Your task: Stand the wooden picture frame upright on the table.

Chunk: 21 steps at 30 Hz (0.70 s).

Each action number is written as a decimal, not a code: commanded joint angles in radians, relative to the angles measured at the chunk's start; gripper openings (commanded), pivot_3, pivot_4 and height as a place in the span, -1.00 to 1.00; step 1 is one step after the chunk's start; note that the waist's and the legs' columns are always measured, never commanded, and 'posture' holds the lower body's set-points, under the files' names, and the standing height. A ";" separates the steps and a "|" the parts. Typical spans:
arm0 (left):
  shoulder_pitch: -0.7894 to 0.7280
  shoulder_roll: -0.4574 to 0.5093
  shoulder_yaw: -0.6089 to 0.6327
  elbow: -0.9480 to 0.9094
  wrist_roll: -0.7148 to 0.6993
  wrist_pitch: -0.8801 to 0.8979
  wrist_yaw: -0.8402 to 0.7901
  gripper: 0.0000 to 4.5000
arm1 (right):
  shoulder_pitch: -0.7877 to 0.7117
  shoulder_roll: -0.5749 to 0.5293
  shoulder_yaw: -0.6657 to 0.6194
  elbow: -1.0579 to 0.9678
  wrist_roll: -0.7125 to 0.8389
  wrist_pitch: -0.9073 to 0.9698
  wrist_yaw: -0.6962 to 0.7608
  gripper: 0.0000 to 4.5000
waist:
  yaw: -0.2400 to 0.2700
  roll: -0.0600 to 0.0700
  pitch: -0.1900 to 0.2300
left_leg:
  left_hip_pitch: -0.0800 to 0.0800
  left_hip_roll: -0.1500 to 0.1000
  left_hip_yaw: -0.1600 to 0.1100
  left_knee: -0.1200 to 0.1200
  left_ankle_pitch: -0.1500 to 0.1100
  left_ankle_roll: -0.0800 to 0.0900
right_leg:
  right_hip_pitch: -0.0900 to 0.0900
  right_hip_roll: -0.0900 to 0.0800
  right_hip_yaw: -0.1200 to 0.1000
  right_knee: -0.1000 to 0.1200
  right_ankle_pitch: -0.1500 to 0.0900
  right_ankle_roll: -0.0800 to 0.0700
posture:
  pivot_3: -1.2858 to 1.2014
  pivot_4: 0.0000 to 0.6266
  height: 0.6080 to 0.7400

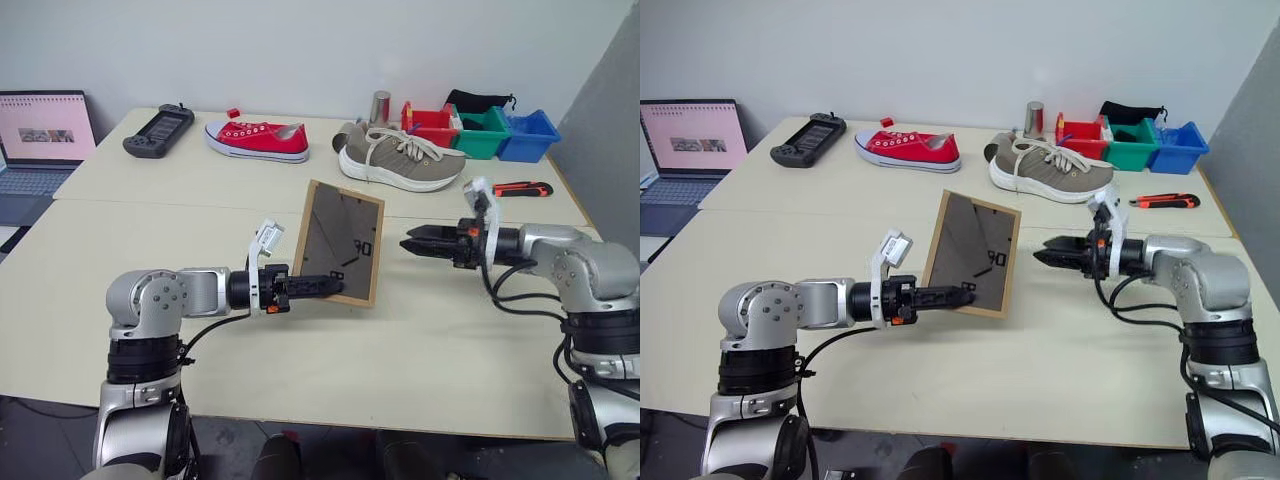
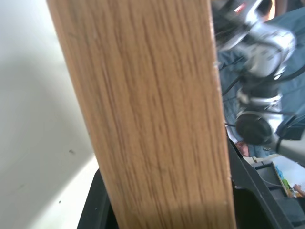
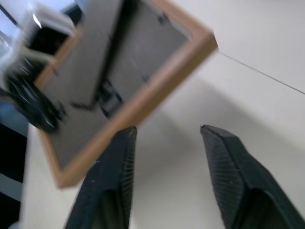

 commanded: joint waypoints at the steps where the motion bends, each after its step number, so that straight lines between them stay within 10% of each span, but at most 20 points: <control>1: -0.010 0.013 0.018 -0.038 -0.035 -0.033 -0.008 -0.40 | -0.081 0.047 -0.016 -0.045 0.094 0.057 -0.013 0.60 | 0.000 0.000 0.000 | 0.000 0.000 0.000 0.000 0.000 0.000 | 0.000 0.000 0.000 0.000 0.000 0.000 | 0.03 -0.52 1.00; 6: -0.008 0.040 -0.021 -0.027 -0.021 -0.074 -0.038 -0.40 | -0.113 0.143 0.033 -0.057 0.096 0.053 -0.082 0.97 | 0.001 0.000 0.000 | 0.000 0.000 0.000 -0.001 0.000 0.000 | 0.000 0.000 0.000 -0.001 0.000 0.000 | 0.03 -0.52 1.00; 21: 0.016 0.077 -0.093 -0.031 -0.026 -0.147 -0.070 -0.40 | -0.147 0.242 0.055 -0.105 0.213 0.135 -0.112 0.97 | 0.002 0.000 0.000 | -0.001 0.000 0.000 -0.001 0.000 0.000 | -0.001 0.000 -0.001 -0.001 0.000 0.000 | 0.03 -0.52 1.00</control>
